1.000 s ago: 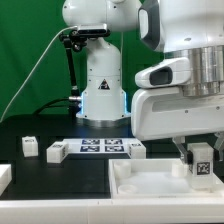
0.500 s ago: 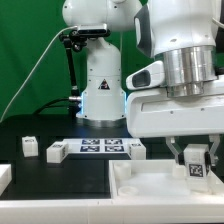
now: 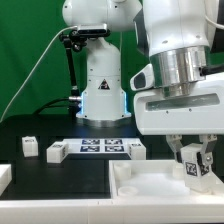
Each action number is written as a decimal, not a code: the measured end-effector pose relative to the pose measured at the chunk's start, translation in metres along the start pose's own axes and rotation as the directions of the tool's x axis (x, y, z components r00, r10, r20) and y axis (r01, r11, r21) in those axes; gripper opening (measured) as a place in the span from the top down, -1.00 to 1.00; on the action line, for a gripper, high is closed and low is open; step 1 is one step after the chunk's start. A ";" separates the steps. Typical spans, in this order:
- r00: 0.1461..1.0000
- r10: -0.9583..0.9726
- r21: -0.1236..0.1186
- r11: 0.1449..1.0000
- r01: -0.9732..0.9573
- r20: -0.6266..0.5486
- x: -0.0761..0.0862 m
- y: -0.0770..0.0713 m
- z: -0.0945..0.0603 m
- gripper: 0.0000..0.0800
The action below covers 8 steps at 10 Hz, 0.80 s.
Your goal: Assemble one leg
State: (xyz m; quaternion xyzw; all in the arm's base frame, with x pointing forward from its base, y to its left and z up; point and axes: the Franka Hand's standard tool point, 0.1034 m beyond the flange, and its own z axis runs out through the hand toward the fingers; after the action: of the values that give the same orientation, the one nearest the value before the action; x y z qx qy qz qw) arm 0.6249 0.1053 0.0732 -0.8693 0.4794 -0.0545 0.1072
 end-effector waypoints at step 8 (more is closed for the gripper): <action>0.670 -0.742 -0.067 0.667 0.742 0.035 -0.018 -0.016 -0.005 -0.62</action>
Offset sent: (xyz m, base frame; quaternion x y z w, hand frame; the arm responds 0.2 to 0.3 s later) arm 0.0004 0.0112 0.0035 -0.0523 0.0065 -0.2704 0.9613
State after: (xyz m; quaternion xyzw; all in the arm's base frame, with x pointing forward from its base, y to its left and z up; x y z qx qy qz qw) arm 0.6272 0.1281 0.0817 -0.9926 0.0861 -0.0731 0.0439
